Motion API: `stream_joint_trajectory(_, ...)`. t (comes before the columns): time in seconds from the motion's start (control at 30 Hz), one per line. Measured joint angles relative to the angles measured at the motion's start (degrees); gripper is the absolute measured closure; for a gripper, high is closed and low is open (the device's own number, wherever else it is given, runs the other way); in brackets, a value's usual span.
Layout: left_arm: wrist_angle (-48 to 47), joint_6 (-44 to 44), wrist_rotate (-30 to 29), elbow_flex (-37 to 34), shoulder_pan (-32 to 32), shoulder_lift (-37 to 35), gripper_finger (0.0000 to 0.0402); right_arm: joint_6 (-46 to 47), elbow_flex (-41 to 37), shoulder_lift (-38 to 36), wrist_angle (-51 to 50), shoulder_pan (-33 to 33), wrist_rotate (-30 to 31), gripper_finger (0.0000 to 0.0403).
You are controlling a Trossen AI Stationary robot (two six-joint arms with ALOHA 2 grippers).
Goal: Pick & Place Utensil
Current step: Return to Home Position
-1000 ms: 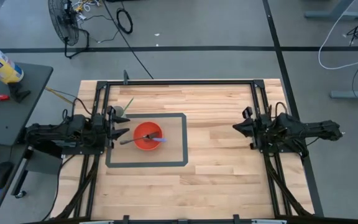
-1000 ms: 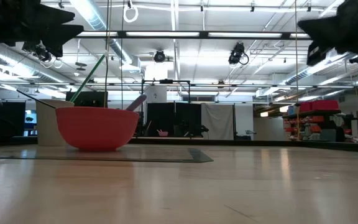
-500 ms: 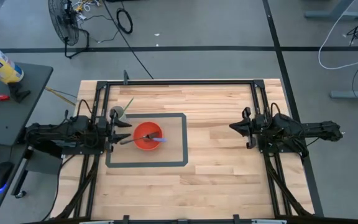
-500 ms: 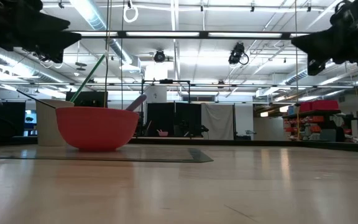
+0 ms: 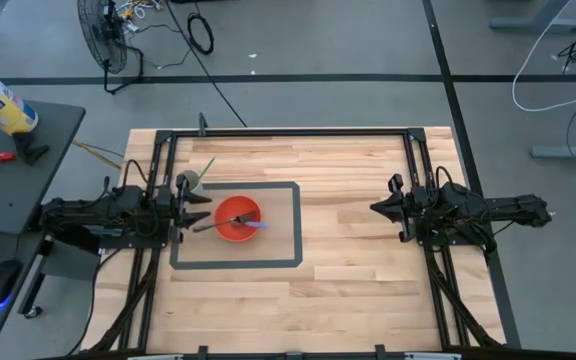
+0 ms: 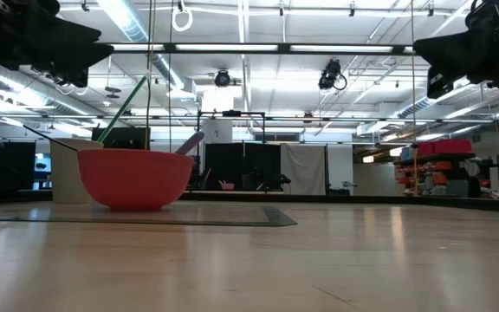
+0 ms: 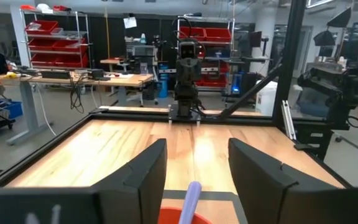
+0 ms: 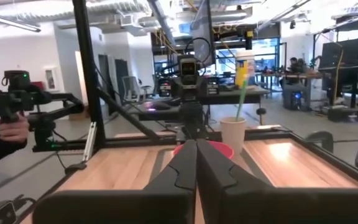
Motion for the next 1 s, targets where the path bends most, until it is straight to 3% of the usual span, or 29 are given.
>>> stream_joint_trajectory(0.53,0.85,0.87,1.55,-0.23,0.0,0.0,0.0389,-0.13,0.0,0.0,-0.11,0.0,1.78,0.038)
stream_joint_trajectory(0.7,10.42,1.66,3.1,-6.52,-0.02,-0.09,0.039,-0.13,0.0,0.0,-0.11,0.0,1.78,0.038)
stream_joint_trajectory(1.0,7.76,2.93,4.66,-6.34,-0.09,0.0,0.0392,-0.13,0.0,0.02,-0.09,0.0,1.78,0.038)
